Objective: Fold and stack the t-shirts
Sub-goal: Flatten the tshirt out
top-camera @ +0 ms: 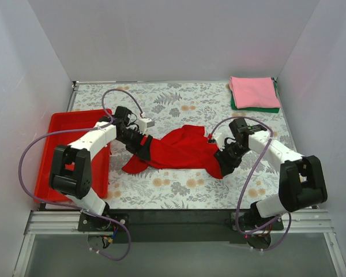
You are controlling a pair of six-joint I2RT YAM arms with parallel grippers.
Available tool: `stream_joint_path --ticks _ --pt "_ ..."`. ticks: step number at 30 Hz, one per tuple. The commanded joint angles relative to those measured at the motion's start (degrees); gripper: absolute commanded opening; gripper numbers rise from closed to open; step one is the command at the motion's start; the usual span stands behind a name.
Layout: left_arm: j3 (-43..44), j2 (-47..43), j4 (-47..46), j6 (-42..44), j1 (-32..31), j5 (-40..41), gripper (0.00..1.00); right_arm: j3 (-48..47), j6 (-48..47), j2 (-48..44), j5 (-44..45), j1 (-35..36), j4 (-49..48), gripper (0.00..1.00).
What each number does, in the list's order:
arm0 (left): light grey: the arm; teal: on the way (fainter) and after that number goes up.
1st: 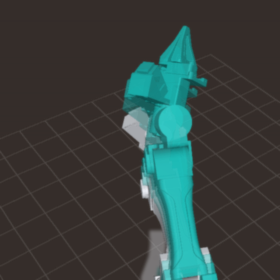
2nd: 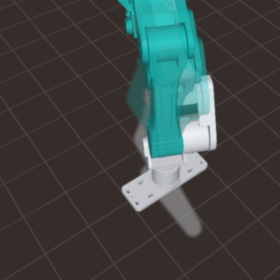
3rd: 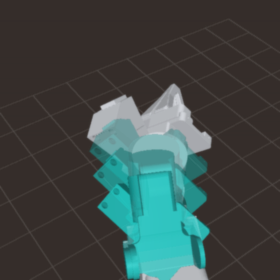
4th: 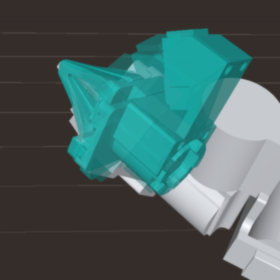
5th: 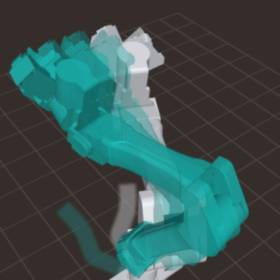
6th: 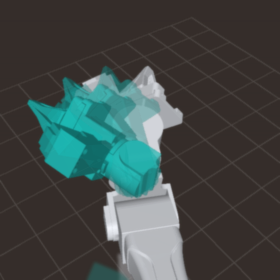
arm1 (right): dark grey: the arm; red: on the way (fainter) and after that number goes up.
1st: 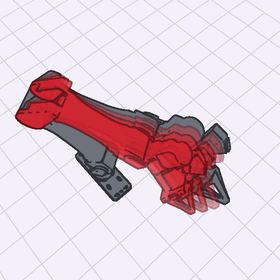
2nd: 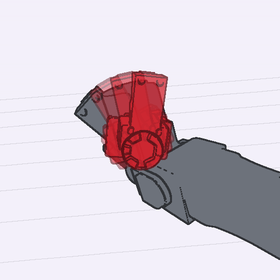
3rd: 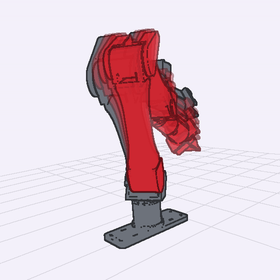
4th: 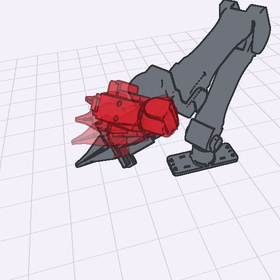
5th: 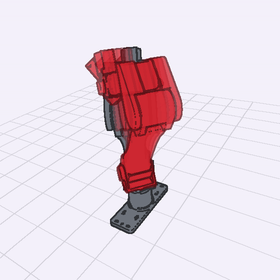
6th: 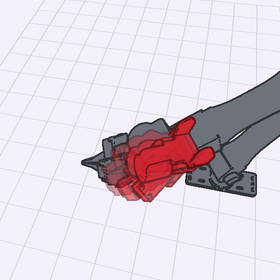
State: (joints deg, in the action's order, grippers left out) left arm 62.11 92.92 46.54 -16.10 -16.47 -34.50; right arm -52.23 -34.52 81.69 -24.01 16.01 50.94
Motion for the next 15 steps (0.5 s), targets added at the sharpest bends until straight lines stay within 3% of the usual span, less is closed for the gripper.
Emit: stream_joint_path --ticks 1,7,13,15 --pt "2.32 -4.41 -0.05 -2.88 1.97 -5.84 0.68 0.37 1.91 3.56 2.13 3.23 -4.09 0.51" --pt "3.63 -6.44 -0.49 -3.76 3.20 -5.67 0.69 4.14 5.69 6.55 5.81 7.19 -11.20 0.54" --pt "4.87 -6.09 -2.07 -4.20 6.09 -5.66 0.69 3.98 7.88 10.68 8.36 11.14 -12.61 0.51" --pt "4.95 -5.74 -2.42 -4.82 8.03 -6.54 0.69 3.98 8.94 12.08 11.42 11.59 -13.14 0.38"
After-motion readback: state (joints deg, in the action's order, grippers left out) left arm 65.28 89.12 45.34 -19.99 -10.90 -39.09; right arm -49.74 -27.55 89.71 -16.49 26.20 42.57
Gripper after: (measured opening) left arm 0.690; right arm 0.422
